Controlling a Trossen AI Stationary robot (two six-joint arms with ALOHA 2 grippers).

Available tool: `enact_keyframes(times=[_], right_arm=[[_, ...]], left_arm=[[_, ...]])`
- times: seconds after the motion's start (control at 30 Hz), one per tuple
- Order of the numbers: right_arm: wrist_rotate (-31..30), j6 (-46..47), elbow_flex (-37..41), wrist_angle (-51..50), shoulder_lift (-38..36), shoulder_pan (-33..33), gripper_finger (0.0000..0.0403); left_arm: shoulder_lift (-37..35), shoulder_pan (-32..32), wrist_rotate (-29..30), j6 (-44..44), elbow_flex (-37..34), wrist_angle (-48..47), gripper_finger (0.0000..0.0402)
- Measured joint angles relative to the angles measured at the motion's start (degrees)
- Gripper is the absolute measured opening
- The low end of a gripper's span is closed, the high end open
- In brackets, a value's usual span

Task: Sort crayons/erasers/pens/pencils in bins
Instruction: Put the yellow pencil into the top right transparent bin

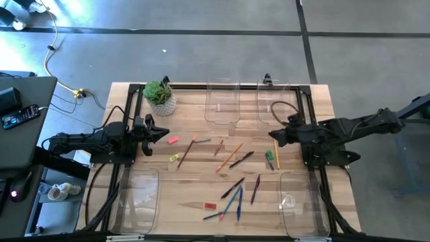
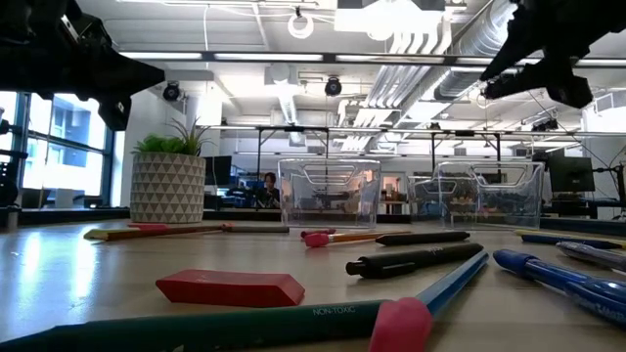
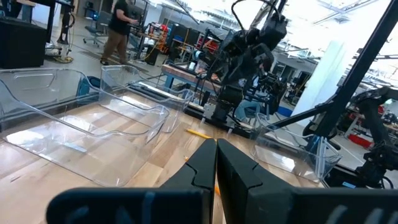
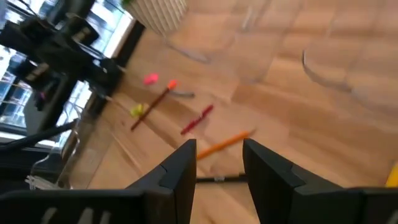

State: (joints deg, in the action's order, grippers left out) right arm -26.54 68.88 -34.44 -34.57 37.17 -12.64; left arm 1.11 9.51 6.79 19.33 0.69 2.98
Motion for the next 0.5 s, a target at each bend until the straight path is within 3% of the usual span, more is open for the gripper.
enact_keyframes(times=[0.3, 0.5], right_arm=[[8.76, 8.75, 0.00, 2.57, 8.92, 0.00, 0.0124], [10.69, 10.80, -0.01, 4.18, 12.34, 0.00, 0.0124]], left_arm=[[-0.01, 0.01, -0.09, 0.00, 0.02, 0.31, 0.0003], [0.01, -0.01, -0.11, 0.00, 0.01, 0.31, 0.0003]])
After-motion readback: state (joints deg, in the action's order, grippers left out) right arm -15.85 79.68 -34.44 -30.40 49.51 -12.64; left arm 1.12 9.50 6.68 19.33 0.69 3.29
